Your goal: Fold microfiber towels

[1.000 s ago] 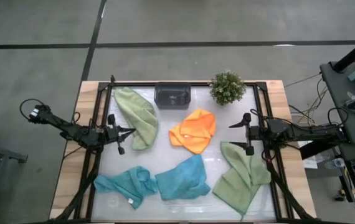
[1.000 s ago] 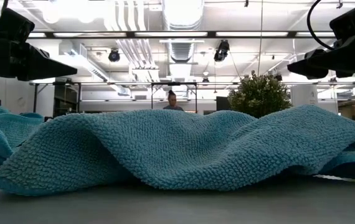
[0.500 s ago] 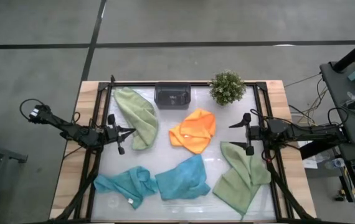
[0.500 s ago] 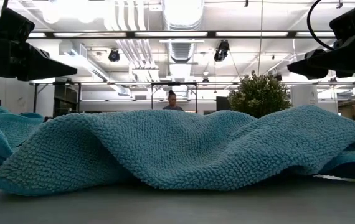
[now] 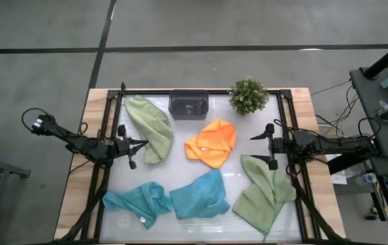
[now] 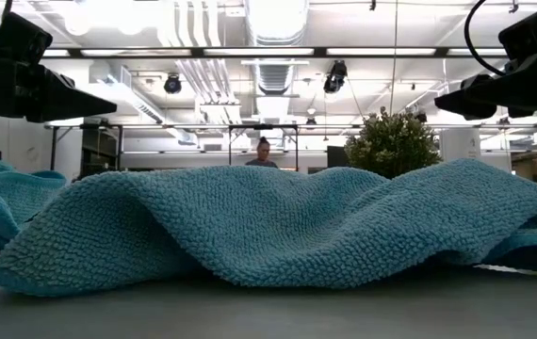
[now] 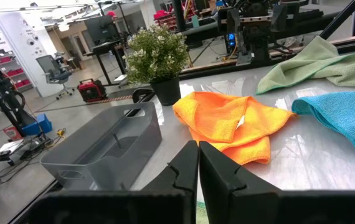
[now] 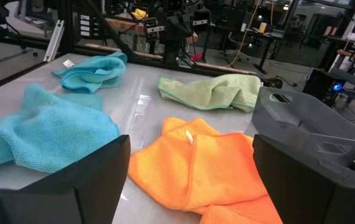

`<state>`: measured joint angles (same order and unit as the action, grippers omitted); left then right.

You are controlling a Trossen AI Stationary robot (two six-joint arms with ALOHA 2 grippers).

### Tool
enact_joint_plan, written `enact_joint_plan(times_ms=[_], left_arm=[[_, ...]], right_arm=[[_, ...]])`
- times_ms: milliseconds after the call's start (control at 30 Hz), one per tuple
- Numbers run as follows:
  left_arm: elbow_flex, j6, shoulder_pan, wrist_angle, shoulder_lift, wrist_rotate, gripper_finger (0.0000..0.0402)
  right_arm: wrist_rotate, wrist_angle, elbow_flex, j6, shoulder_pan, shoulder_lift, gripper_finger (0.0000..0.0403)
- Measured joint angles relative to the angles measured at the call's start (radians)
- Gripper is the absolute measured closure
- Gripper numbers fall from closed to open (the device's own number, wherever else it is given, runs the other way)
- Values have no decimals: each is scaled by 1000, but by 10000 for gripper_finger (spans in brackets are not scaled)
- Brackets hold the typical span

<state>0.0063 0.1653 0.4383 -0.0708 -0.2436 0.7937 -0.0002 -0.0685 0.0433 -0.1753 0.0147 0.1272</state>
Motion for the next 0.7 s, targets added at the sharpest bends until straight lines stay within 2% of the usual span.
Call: enact_joint_plan(times_ms=[700], left_arm=[[0,0,0,0,0,0,402]], right_arm=[[5,3,0,-25,0,0,77]])
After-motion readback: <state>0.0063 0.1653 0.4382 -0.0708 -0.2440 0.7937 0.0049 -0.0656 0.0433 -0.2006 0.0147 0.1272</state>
